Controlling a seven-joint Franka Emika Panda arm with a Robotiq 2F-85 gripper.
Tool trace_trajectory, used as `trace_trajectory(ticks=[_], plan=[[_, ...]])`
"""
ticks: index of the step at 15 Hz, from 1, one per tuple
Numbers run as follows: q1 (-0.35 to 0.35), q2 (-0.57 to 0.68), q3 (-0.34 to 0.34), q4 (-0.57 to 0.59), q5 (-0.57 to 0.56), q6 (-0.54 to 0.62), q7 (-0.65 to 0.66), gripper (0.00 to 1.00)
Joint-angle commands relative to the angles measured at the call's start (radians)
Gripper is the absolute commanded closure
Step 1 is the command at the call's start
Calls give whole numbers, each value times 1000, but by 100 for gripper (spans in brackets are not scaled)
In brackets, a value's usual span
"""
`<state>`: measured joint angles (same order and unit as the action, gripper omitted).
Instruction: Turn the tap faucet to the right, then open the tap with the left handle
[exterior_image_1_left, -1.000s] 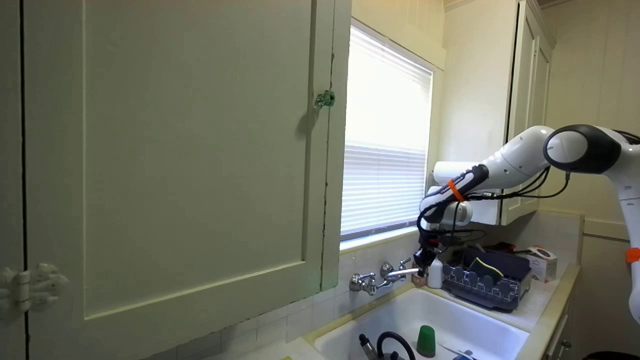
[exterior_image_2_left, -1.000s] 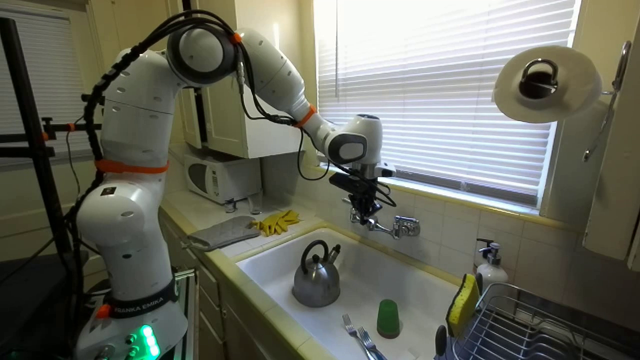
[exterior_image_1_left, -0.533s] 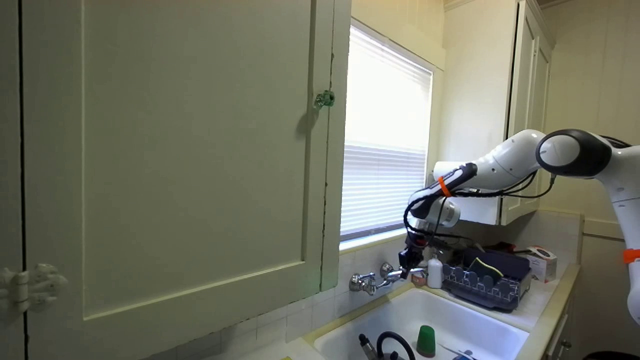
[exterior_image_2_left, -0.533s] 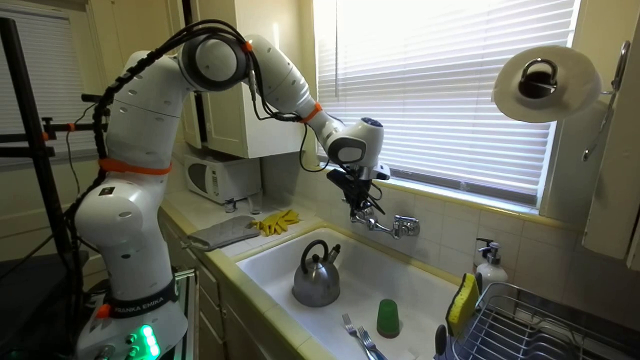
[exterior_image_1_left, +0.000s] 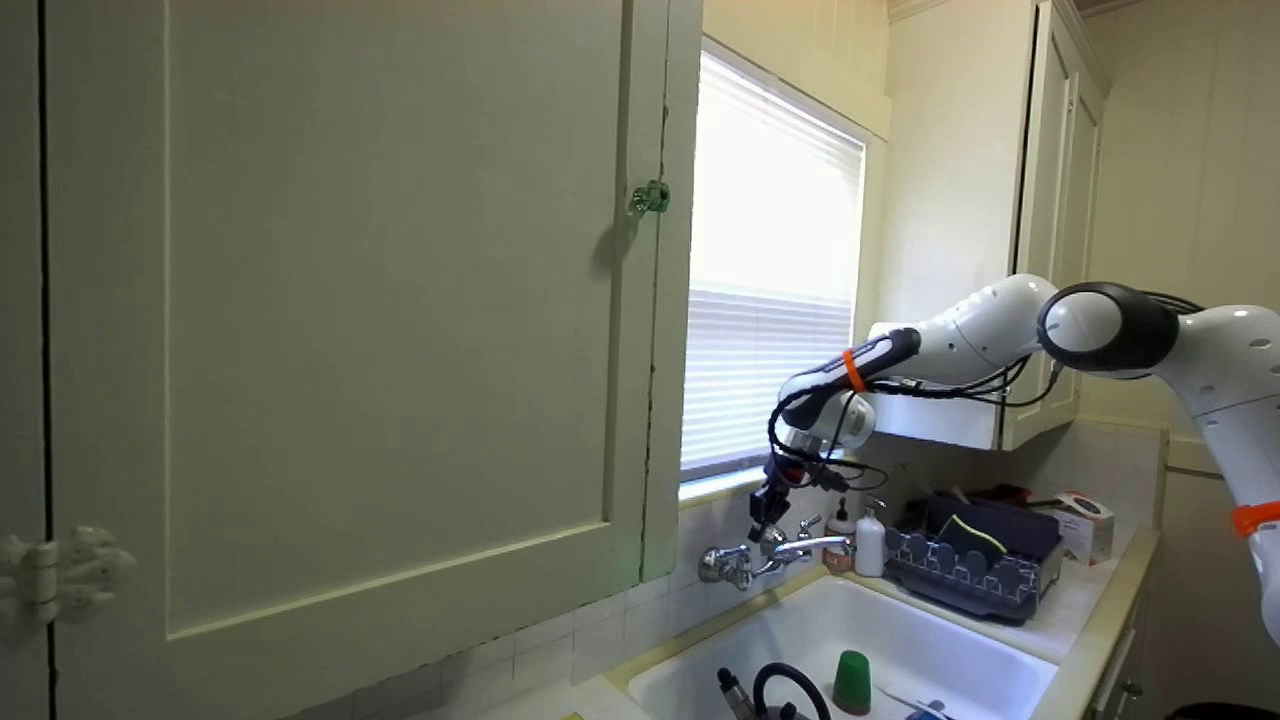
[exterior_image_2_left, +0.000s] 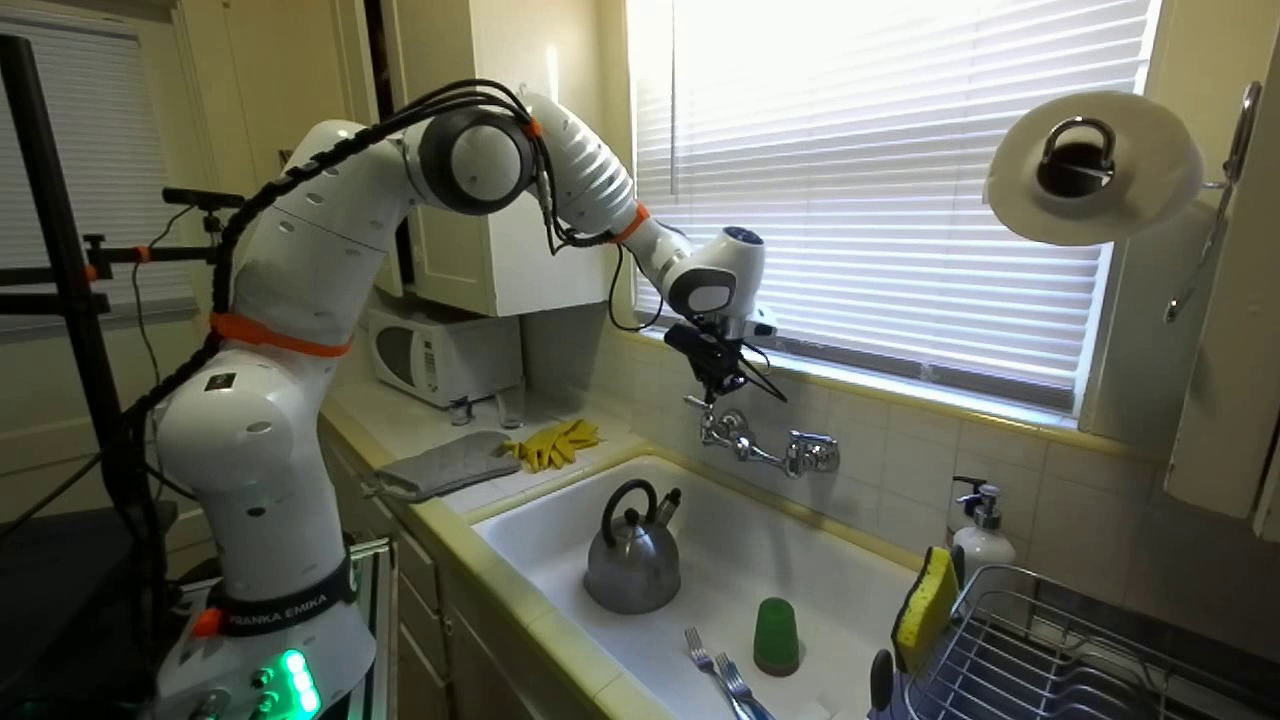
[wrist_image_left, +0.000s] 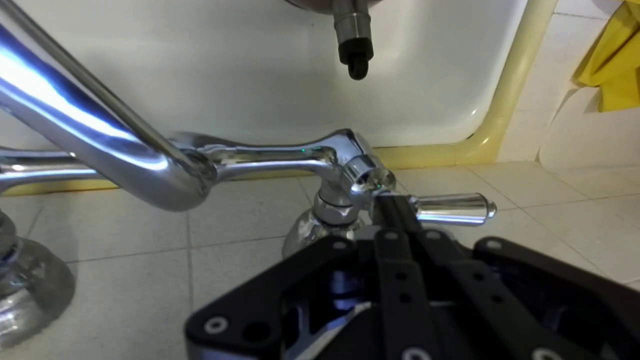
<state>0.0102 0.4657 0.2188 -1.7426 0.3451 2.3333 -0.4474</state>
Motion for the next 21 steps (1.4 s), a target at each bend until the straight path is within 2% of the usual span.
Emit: trace_trajectory(ticks=[1, 8, 21], plan=[[18, 88, 20, 75, -36, 47, -56, 100], [18, 112, 81, 94, -33, 143, -98, 100], [8, 102, 97, 59, -13, -3, -6, 100]])
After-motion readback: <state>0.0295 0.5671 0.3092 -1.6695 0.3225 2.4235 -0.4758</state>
